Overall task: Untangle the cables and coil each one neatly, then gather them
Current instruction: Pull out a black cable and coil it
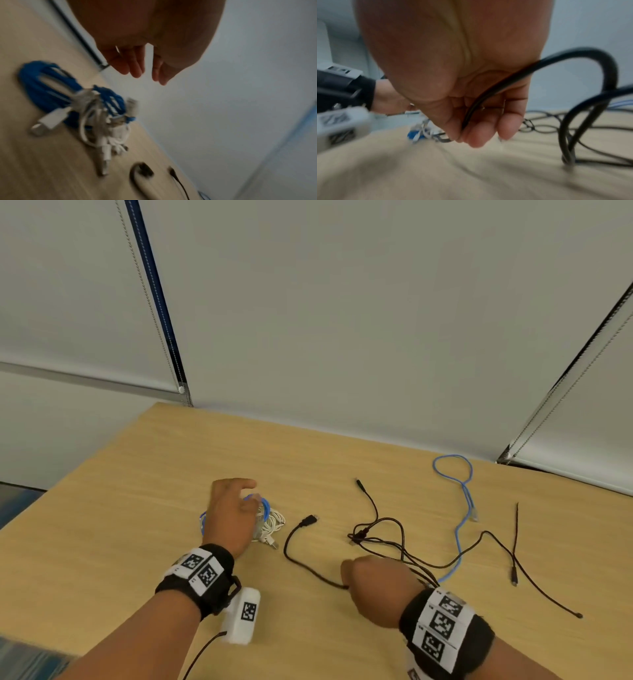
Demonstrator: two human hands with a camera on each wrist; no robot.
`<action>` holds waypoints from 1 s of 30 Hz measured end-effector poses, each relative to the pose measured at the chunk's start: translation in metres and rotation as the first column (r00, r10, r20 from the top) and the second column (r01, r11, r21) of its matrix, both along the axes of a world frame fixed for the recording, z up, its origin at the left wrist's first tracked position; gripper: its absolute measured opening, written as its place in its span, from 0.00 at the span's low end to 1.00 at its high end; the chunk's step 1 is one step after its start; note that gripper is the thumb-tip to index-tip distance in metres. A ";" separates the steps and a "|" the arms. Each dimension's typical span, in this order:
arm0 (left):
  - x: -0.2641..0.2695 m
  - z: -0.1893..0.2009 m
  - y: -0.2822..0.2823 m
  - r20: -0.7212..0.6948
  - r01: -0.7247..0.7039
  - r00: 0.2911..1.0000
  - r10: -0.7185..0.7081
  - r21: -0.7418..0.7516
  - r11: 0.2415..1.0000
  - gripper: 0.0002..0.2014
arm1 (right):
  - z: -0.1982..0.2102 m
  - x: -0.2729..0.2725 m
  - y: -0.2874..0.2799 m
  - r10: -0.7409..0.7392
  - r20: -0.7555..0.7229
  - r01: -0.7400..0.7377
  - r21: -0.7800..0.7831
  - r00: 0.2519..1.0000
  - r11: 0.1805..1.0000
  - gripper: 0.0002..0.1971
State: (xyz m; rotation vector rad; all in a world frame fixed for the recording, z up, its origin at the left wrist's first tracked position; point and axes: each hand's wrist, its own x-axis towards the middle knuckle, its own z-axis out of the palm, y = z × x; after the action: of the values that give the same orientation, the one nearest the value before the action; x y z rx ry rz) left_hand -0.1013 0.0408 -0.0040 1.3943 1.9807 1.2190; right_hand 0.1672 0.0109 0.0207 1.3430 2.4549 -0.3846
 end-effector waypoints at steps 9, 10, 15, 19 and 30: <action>0.085 0.034 0.001 0.087 0.492 0.868 -0.488 -0.024 0.870 0.04 | 0.100 0.041 0.024 -0.015 -0.645 0.263 0.290 0.764 0.920 0.06; 0.089 0.036 0.004 0.094 0.482 0.873 -0.478 -0.024 0.876 0.04 | 0.106 0.048 0.026 -0.021 -0.710 0.305 0.276 0.704 0.911 0.07; 0.107 0.051 0.013 0.193 0.559 0.811 -0.553 0.024 0.829 0.07 | 0.115 0.072 0.030 -0.047 -0.868 0.458 0.214 0.494 0.863 0.09; 0.116 0.066 0.013 0.417 0.612 0.696 -0.585 0.081 0.787 0.11 | 0.114 0.091 0.036 -0.096 -0.935 0.584 0.130 0.340 0.802 0.10; 0.135 0.142 0.023 0.828 0.336 -0.068 -0.557 0.544 0.768 0.17 | 0.086 0.106 0.039 -0.426 -0.842 0.365 -0.302 0.330 0.880 0.07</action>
State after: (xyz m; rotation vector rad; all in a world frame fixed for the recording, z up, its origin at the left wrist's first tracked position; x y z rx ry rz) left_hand 0.0341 0.0637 0.1378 0.6810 0.3143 1.3637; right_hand 0.2727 0.0502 0.1067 2.1059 2.7137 -1.7133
